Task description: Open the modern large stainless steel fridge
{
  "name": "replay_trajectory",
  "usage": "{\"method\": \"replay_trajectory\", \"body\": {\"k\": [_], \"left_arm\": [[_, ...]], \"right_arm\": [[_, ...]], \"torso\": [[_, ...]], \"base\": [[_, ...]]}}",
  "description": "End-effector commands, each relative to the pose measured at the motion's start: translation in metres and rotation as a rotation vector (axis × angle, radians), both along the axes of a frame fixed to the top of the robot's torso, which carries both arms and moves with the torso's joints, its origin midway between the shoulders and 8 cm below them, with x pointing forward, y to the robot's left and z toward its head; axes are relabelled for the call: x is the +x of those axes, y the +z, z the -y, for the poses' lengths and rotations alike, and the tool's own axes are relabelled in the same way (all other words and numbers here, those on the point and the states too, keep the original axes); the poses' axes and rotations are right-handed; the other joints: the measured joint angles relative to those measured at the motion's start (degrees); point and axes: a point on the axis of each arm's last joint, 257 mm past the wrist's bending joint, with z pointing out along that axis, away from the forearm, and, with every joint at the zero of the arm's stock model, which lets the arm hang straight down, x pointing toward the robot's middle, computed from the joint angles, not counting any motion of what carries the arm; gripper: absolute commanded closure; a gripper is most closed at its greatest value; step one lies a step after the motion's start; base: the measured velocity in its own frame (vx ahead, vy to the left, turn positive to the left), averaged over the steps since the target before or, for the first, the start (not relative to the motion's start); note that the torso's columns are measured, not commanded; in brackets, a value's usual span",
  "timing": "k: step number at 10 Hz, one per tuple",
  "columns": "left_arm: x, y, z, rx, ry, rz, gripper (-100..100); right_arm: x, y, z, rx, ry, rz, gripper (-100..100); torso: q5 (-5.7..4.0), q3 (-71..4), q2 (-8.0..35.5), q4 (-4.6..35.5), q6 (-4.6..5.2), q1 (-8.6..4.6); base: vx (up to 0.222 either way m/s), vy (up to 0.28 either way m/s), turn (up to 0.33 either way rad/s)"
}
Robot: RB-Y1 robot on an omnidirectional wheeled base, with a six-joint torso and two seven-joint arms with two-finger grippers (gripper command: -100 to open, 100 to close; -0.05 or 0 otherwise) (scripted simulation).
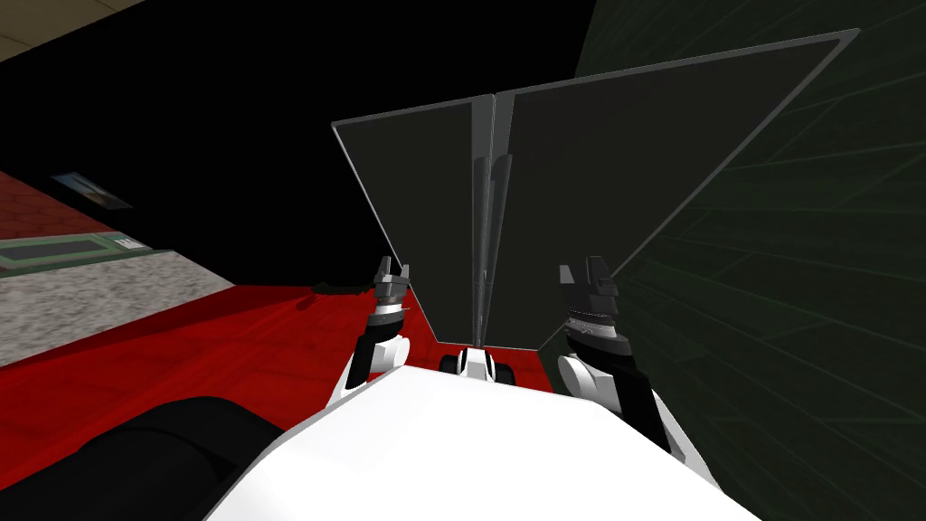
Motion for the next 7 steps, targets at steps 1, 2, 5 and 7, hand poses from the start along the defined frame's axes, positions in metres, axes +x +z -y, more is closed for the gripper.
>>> {"method": "replay_trajectory", "body": {"k": [1,2,5,7], "left_arm": [[0.000,0.000,0.000,0.000,0.000,0.000,0],[0.000,0.000,0.000,0.000,0.000,0.000,0],[0.000,0.000,0.000,0.000,0.000,0.000,0],[0.000,0.000,0.000,0.000,0.000,0.000,0]], "right_arm": [[0.003,-0.007,0.001,-0.078,0.001,-0.025,-100],[0.005,-0.012,0.005,-0.114,-0.008,-0.039,-100],[0.008,-0.017,0.005,-0.183,-0.004,-0.058,-100],[0.012,-0.026,0.016,-0.272,-0.027,-0.085,-100]], "torso": [[-0.01,0.01,0.03,0.01,-0.01,-0.06],[-0.02,0.02,0.04,0.01,0.00,-0.07],[-0.01,0.01,0.03,0.01,0.00,-0.04],[-0.02,0.00,0.01,0.01,0.01,-0.06]], "base": [[0.005,0.047,-0.053],[0.012,0.073,-0.085],[0.004,0.059,-0.039],[0.009,0.072,-0.092]]}}
